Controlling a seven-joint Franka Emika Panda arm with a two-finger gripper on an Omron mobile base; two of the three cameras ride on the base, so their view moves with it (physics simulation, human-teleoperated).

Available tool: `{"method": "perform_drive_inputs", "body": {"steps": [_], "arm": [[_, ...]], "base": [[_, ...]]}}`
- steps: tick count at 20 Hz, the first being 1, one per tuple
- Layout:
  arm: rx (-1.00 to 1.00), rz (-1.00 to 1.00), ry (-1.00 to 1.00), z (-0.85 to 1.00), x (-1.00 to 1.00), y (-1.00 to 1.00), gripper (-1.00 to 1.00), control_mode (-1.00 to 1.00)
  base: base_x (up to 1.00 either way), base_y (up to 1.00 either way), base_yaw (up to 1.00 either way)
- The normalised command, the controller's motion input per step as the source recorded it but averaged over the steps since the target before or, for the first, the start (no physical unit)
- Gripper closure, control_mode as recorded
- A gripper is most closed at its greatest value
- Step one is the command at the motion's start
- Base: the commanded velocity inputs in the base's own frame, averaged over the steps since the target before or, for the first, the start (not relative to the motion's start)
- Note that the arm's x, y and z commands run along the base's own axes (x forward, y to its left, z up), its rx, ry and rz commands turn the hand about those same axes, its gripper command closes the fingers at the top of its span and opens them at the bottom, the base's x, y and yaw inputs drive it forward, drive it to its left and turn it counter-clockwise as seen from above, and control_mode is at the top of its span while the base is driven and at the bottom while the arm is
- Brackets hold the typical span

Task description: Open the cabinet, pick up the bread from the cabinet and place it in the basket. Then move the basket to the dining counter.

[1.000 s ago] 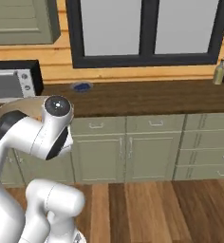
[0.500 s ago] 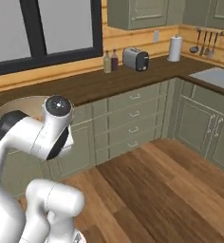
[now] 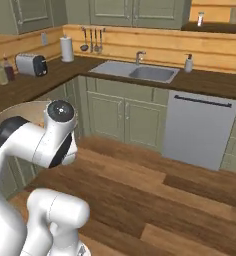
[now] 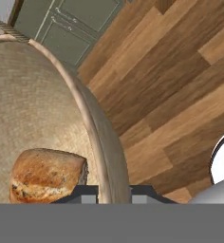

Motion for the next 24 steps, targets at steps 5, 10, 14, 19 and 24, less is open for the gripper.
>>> {"method": "perform_drive_inputs", "body": {"steps": [5,10,14,19,24], "arm": [[0.0,0.0,0.0,0.0,0.0,0.0,1.0,1.0],[0.0,0.0,0.0,0.0,0.0,0.0,1.0,1.0],[0.0,0.0,0.0,0.0,0.0,0.0,1.0,1.0],[0.0,0.0,0.0,0.0,0.0,0.0,1.0,1.0],[0.0,0.0,0.0,0.0,0.0,0.0,1.0,1.0]], "base": [[0.0,-0.31,-0.87],[0.01,-0.31,-0.86],[0.13,-0.32,-0.82],[0.32,-0.28,-0.78],[0.43,-0.22,-0.76]]}}
